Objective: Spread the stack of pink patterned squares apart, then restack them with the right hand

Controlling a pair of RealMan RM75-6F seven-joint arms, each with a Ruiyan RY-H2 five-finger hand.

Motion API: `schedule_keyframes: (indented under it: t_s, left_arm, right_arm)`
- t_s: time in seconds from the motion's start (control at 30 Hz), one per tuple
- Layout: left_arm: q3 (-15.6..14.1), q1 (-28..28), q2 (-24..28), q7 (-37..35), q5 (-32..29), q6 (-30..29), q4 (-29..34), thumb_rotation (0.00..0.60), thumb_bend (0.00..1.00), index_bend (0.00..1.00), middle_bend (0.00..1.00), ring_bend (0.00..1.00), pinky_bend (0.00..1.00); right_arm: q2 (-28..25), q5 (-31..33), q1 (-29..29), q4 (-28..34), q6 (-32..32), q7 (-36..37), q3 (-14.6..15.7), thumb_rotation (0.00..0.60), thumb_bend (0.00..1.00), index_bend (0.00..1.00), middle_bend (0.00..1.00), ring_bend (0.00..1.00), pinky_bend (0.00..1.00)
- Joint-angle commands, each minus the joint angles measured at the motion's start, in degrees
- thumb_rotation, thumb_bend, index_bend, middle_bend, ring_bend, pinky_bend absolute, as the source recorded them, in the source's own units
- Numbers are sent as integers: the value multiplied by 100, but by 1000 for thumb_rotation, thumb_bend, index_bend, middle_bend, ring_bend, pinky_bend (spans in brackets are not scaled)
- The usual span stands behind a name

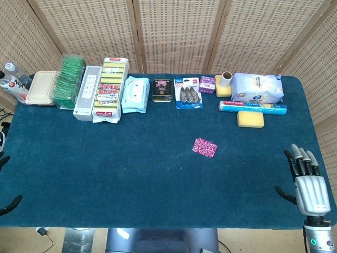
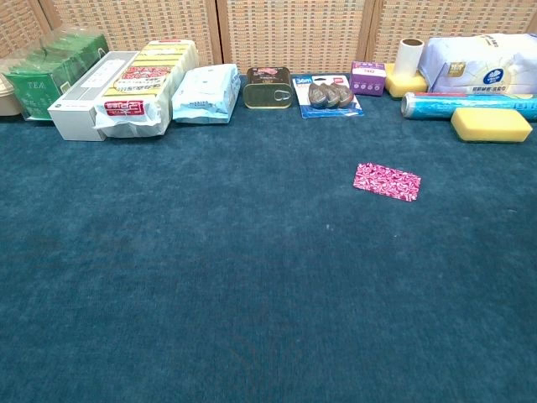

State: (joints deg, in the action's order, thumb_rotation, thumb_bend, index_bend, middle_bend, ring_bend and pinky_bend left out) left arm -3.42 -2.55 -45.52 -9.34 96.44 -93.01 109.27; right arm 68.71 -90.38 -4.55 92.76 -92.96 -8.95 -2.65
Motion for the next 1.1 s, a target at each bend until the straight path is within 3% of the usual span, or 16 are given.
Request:
schedule_keyframes:
  t_s: [0.03, 0.4, 0.53, 0.73, 0.87, 1.1]
  left_arm:
    - [11, 3, 4, -2, -28, 2, 7, 600, 233, 0, 0, 0, 62]
    - [94, 48, 56, -133, -225, 44, 22, 600, 231, 0, 0, 0, 63]
    - [110, 121, 50, 32, -264, 188, 110, 600, 232, 0, 0, 0, 63]
    - [178, 192, 27, 233, -517, 354, 240, 600, 232, 0, 0, 0, 63]
    - [221, 266, 26, 304, -678, 507, 280, 600, 231, 0, 0, 0, 63]
    - [289, 375, 49, 300, -916, 722, 299, 600, 232, 0, 0, 0, 63]
  right_arm:
    - [-20, 44, -26, 42, 140, -55, 22, 600, 0, 0, 0, 0, 0]
    - [1, -247, -453, 358, 926, 29, 129, 600, 0, 25, 12, 0, 0]
    - [-218, -257, -1131, 722, 2125, 178, 149, 600, 6, 45, 26, 0, 0]
    - [-262, 483, -2202, 1275, 3843, 112, -218, 600, 19, 71, 45, 0, 0]
    - [43, 1111, -2673, 1279, 4367, -172, -506, 598, 19, 71, 65, 1, 0]
    - [629, 2349, -3354, 1024, 4940, -870, -718, 593, 19, 72, 115, 22, 0]
